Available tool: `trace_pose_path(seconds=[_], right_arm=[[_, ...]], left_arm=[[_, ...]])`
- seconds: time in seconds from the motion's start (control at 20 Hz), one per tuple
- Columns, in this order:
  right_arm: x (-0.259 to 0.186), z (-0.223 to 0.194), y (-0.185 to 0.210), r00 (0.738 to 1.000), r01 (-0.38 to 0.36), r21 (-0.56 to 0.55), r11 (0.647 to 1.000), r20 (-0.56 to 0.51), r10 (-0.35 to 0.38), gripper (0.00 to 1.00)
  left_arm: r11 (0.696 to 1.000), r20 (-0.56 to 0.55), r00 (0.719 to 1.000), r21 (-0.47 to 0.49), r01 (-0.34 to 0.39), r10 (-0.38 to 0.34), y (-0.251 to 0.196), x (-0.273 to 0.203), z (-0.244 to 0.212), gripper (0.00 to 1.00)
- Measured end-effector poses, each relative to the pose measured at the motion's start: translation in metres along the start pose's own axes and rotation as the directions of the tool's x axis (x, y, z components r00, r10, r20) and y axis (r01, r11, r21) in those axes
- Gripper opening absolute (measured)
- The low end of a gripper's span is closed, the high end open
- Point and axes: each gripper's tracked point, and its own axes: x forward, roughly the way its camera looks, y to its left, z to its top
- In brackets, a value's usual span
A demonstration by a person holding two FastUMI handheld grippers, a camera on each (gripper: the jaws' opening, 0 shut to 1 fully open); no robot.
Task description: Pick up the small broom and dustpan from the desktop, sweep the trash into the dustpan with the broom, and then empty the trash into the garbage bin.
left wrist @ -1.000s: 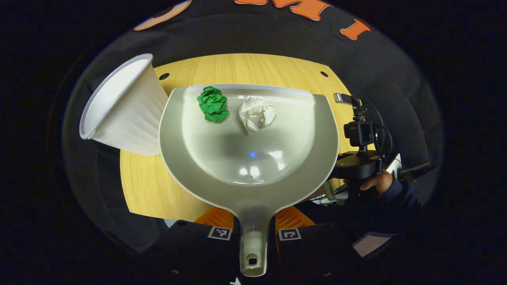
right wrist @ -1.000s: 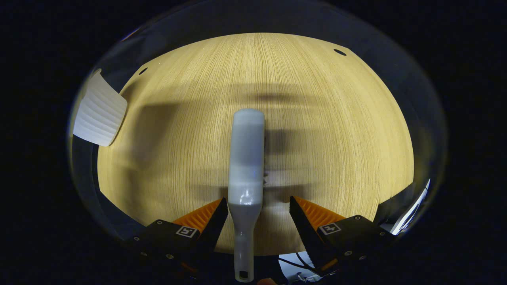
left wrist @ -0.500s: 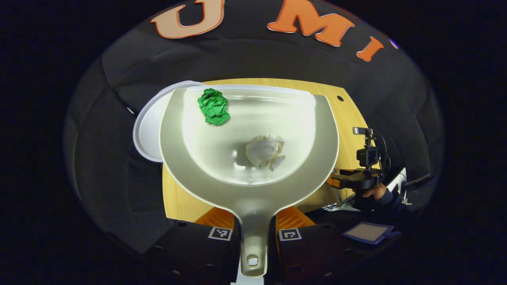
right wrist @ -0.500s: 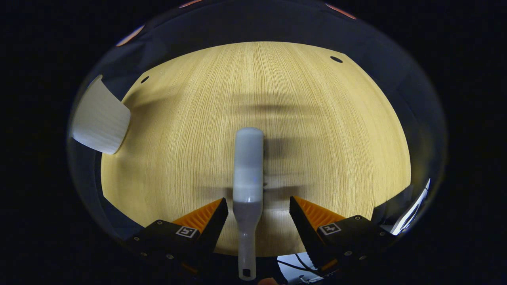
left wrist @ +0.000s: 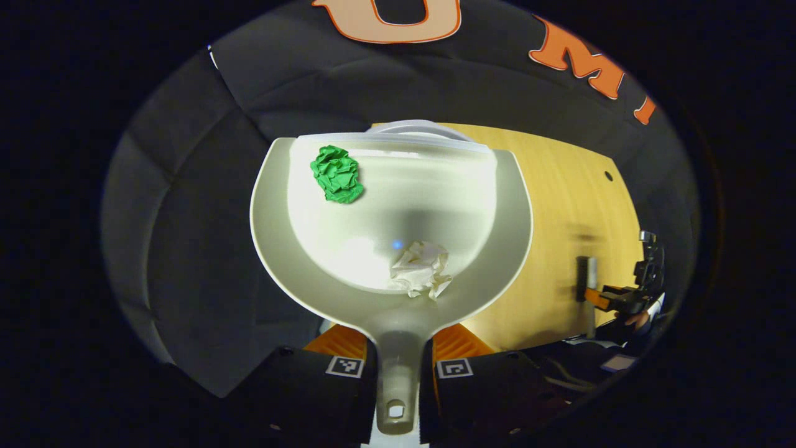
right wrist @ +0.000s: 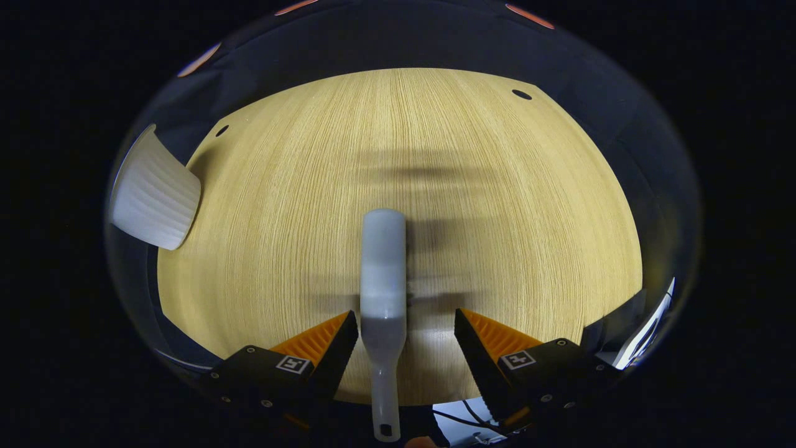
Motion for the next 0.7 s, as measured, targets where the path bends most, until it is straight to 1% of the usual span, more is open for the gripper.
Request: trace_pose_path(seconds=[0.1, 0.15, 0.2, 0.25, 0.3, 0.35, 0.45, 0.6, 0.65, 0.7], right_arm=[[0.002, -0.001, 0.001, 1.000, -0.001, 0.001, 1.000, -0.002, 0.001, 0.95], [0.002, -0.002, 0.001, 1.000, 0.000, 0.001, 1.000, -0.003, 0.000, 0.95], [0.001, 0.001, 0.002, 1.000, -0.003, 0.002, 1.000, 0.000, 0.003, 0.95], [0.003, 0.000, 0.003, 1.000, -0.004, 0.002, 1.000, -0.003, 0.004, 0.95], [0.002, 0.001, 0.003, 1.000, -0.005, 0.004, 1.000, -0.001, 0.005, 0.95], [0.003, 0.001, 0.003, 1.000, -0.006, 0.005, 1.000, -0.003, 0.006, 0.95], [0.004, 0.003, 0.003, 1.000, -0.009, 0.010, 1.000, -0.004, 0.009, 0.95], [0.007, 0.005, 0.004, 1.000, -0.010, 0.014, 1.000, -0.001, 0.010, 0.95], [0.007, 0.006, 0.004, 1.000, -0.012, 0.015, 1.000, 0.001, 0.012, 0.95], [0.008, 0.006, 0.004, 1.000, -0.012, 0.015, 1.000, -0.002, 0.012, 0.95]], left_arm=[[0.996, -0.007, 0.997, 0.050, -0.070, 0.071, 0.017, 0.007, 0.006, 0.28], [0.992, -0.010, 0.995, 0.077, -0.096, 0.097, 0.014, 0.011, 0.002, 0.28], [0.986, -0.014, 0.992, 0.113, -0.124, 0.126, 0.027, 0.003, 0.006, 0.28], [0.976, -0.013, 0.987, 0.153, -0.157, 0.161, 0.033, -0.001, 0.010, 0.28], [0.959, -0.009, 0.980, 0.207, -0.195, 0.201, 0.044, -0.005, 0.015, 0.28], [0.939, 0.008, 0.971, 0.254, -0.232, 0.238, 0.052, -0.008, 0.021, 0.28], [0.898, 0.029, 0.951, 0.320, -0.301, 0.308, 0.062, -0.004, 0.023, 0.28], [0.827, 0.056, 0.926, 0.431, -0.361, 0.374, 0.070, -0.005, 0.027, 0.28], [0.791, 0.072, 0.911, 0.471, -0.390, 0.406, 0.073, -0.006, 0.026, 0.28], [0.746, 0.102, 0.893, 0.513, -0.425, 0.439, 0.077, -0.008, 0.029, 0.28]])
